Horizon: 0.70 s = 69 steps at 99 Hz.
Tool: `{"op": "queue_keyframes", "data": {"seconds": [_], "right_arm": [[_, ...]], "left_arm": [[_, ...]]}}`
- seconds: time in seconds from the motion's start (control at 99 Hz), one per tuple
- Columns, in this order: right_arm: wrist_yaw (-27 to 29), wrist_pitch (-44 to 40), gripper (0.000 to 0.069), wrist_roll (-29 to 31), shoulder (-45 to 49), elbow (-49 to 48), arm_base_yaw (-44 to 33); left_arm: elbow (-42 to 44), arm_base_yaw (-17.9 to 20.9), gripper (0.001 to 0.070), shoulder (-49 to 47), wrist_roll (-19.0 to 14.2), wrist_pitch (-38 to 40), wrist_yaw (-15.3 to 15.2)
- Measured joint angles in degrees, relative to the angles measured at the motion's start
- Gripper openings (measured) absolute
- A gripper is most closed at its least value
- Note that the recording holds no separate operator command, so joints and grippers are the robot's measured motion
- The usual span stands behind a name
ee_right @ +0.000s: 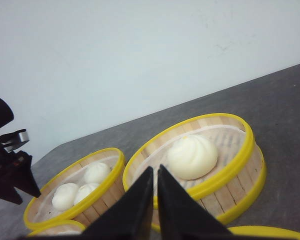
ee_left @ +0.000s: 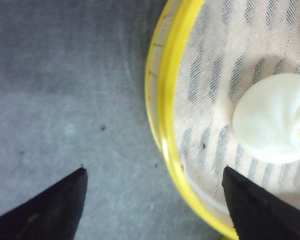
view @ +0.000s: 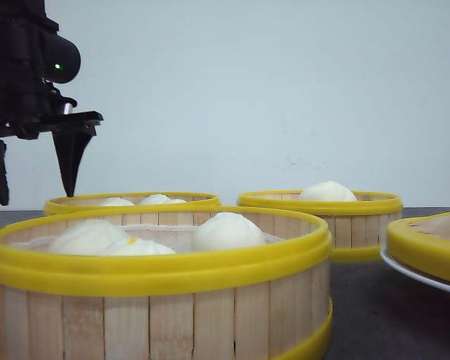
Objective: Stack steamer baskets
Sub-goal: 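Lower the left gripper and grasp the rim of the nearby steamer basket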
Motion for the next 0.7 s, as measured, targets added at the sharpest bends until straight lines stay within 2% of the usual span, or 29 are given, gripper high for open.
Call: {"op": "queue_keyframes", "data": {"seconds": [0.081, 0.202, 0.263, 0.545, 0.697], "right_arm": [[0.0, 0.0, 0.001, 0.0, 0.0, 0.0, 0.0], [0.0, 0.0, 0.001, 0.0, 0.0, 0.0, 0.0], [0.0, 0.0, 0.001, 0.0, 0.0, 0.0, 0.0], [0.2, -4.0, 0.001, 0.0, 0.0, 0.0, 0.0], [0.2, -4.7, 0.001, 0.0, 0.0, 0.0, 0.0]], "left_arm": [[0.0, 0.0, 0.0495, 0.2, 0.0, 1.5, -0.5], [0.0, 0.0, 0.036, 0.6, 0.0, 2.1, -3.6], [0.0, 0.1, 0.0326, 0.9, 0.0, 3.1, -4.2], [0.0, 0.0, 0.0307, 1.3, 0.0, 7.8, -4.2], [0.0, -0.2, 0.0309, 3.7, 0.0, 7.4, -4.2]]}}
